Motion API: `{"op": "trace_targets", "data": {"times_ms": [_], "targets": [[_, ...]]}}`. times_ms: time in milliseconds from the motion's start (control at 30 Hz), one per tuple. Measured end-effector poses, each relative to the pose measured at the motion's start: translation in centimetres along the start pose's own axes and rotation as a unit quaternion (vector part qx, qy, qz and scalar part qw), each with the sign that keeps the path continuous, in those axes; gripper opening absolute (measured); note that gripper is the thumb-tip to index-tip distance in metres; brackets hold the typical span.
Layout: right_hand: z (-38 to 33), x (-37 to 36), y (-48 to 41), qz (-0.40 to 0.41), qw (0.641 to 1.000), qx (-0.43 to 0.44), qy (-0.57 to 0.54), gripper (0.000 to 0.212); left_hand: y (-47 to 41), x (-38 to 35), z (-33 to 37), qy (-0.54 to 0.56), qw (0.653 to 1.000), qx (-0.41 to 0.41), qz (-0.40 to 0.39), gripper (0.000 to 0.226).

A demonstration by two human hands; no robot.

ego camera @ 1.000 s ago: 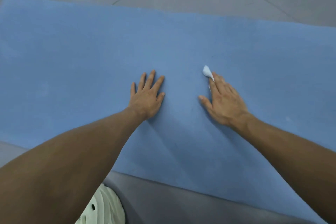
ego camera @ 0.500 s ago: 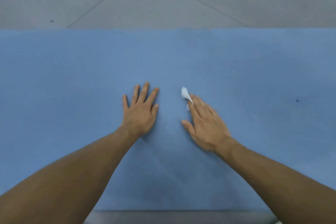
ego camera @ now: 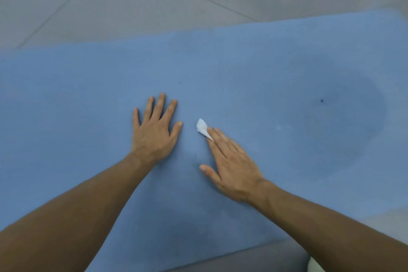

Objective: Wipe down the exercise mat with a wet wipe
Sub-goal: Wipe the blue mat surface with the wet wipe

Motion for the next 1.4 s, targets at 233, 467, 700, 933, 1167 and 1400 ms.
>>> {"op": "trace_targets", "data": {"times_ms": [233,467,700,933,1167,1400], "targets": [[8.8,2.6,3.1,0.058,0.979,-0.192,0.025,0.081,-0.6,-1.3,6.3,-0.018,0.994,-0.101,-0.039,0.067],[11.1,2.9,5.1,0.082,0.967,-0.237,-0.034,0.079,-0.2,-1.8,7.3,-0.013,0.996,-0.087,0.002,0.065],[4.2,0.5,5.5,0.034,0.996,-0.086,-0.017,0.077,-1.0,-1.9,8.2,-0.011,0.998,-0.065,-0.007,0.066],[15.9,4.5,10.7,0.124,0.942,-0.312,-0.018,0.078,-1.7,-2.2,9.0,-0.023,0.997,-0.073,-0.008,0.066],[11.6,2.5,7.2,0.116,0.954,-0.271,-0.053,0.082,-2.3,-1.9,10.5,-0.024,0.995,-0.1,0.005,0.067],[6.0,0.3,5.8,0.063,0.987,-0.144,-0.019,0.083,-5.5,-2.1,15.7,-0.039,0.99,-0.132,-0.039,0.067]]}}
Point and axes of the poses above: each hand's wrist, its own y-axis away from the middle knuckle, its own x-axis out of the back of the hand, z = x × y, the point moved 8 cm from there along -y, towards the middle knuckle, and after that the axes turned 12 degrees about x, right-handed, at the moved point
